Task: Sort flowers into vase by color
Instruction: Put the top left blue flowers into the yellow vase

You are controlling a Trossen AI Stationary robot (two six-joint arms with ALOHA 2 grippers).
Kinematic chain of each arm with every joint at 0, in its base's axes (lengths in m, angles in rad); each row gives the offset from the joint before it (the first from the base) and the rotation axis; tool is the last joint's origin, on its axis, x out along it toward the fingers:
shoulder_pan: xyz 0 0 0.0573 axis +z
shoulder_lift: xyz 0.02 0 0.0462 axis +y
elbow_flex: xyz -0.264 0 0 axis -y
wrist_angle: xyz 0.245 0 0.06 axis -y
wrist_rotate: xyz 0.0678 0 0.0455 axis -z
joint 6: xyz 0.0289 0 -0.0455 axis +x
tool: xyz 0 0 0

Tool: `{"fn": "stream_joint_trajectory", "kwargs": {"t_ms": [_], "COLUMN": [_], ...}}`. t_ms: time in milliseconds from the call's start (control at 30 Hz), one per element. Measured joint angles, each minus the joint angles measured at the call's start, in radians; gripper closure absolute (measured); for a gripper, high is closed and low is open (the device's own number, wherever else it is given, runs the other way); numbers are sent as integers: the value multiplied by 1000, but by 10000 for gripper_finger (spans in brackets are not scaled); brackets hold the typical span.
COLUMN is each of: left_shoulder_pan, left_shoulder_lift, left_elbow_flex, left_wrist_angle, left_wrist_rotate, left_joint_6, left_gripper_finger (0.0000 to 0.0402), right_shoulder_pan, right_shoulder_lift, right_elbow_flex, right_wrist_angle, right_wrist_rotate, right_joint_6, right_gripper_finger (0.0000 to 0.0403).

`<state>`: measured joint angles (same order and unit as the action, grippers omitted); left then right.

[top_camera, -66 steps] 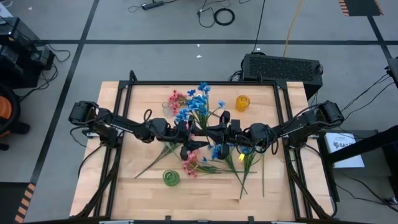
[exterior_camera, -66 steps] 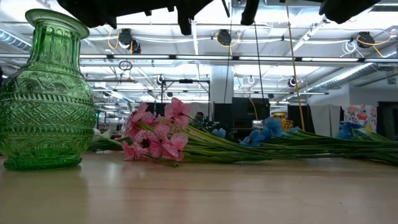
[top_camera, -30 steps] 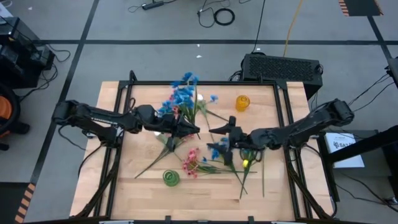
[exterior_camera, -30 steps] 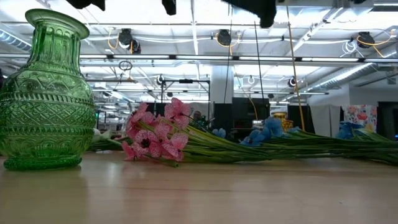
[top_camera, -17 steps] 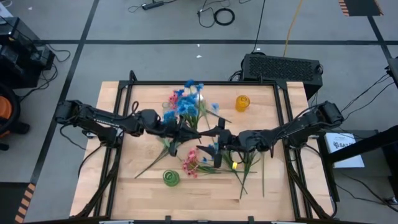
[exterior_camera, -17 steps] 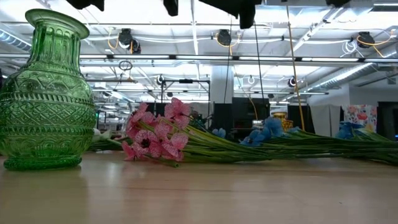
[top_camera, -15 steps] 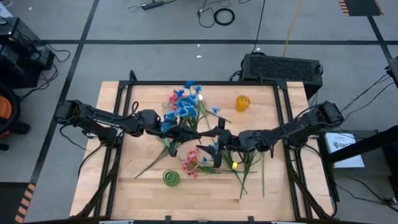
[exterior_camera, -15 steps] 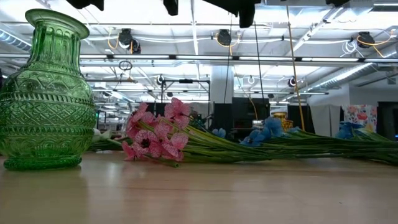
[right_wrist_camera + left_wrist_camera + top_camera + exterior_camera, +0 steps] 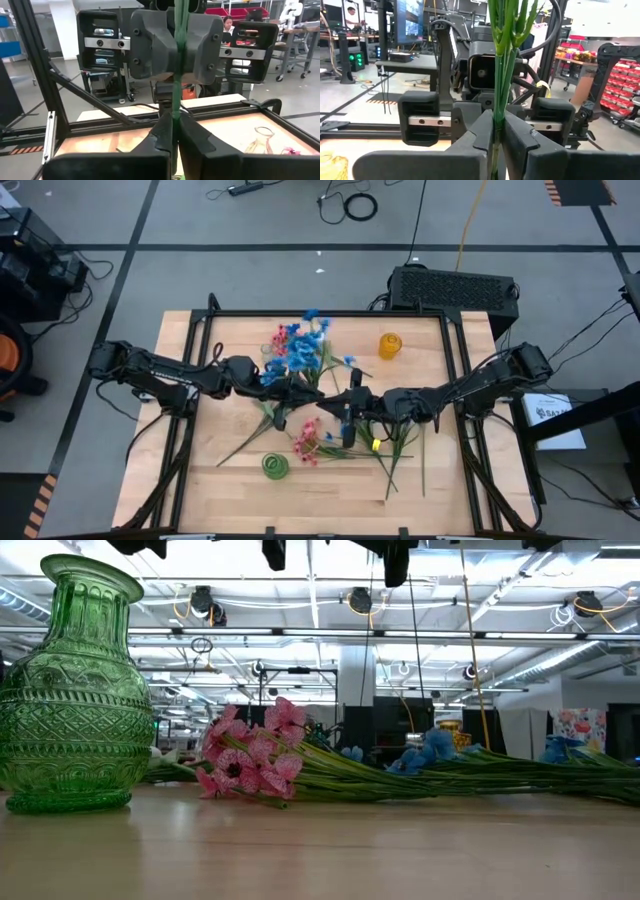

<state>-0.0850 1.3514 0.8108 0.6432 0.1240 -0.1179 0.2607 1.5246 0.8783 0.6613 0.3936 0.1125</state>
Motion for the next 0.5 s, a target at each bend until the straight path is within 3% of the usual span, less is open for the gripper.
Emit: {"fn": "stream_joint_trajectory", "kwargs": {"t_ms": [233, 333, 500], "left_shoulder_pan": [-48, -54, -65], "left_shoulder_lift": [-9, -31, -75], "left_elbow_flex": [0, -1, -1], "left_wrist_angle": [-5, -25, -95], "left_wrist_rotate": [-34, -59, -93], "left_joint_6": [75, 74, 53], "left_gripper_finger": [348, 305, 200], "right_shoulder_pan": [2, -1, -2], "right_shoulder_lift": [0, 0, 0], "right_elbow_flex": [1, 2, 1], "right_wrist_angle": [-5, -7, -13], "right_wrist_rotate": [-12, -3, 9], "right_joint_6": [0, 6, 25], "right_gripper_finger": [400, 401, 402]}}
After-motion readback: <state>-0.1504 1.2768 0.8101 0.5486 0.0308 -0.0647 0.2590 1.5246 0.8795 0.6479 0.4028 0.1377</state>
